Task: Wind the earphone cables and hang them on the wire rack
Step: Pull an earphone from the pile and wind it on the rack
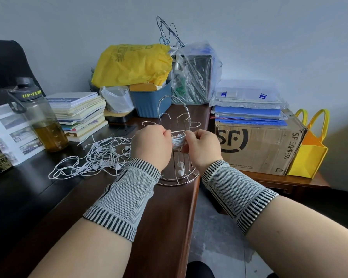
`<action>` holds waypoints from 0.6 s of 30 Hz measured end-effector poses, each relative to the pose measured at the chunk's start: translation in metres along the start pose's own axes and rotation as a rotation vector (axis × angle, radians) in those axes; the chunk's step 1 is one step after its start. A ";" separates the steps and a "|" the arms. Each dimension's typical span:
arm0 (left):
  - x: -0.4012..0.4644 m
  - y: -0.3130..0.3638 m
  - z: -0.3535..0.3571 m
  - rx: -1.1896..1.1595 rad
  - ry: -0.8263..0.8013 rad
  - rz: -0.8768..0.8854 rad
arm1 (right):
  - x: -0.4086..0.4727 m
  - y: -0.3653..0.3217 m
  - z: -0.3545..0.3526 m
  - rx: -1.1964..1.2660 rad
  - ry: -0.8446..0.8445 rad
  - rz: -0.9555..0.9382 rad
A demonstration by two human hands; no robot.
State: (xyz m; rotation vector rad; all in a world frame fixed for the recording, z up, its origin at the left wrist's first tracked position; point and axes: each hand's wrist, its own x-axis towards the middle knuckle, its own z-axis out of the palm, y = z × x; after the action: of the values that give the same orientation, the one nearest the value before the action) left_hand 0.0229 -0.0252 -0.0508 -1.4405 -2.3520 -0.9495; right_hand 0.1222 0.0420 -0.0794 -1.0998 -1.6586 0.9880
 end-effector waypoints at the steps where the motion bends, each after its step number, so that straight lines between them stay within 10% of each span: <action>1: -0.001 0.000 -0.001 0.059 -0.010 0.021 | 0.001 -0.001 0.000 -0.005 -0.001 0.012; 18: -0.019 -0.017 0.010 -0.551 -0.178 -0.161 | -0.016 0.014 -0.004 0.221 -0.169 -0.105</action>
State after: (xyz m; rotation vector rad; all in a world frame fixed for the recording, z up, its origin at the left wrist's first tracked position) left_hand 0.0185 -0.0375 -0.0749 -1.5834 -2.4776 -1.6789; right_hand 0.1325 0.0316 -0.0956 -0.7938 -1.6757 1.1899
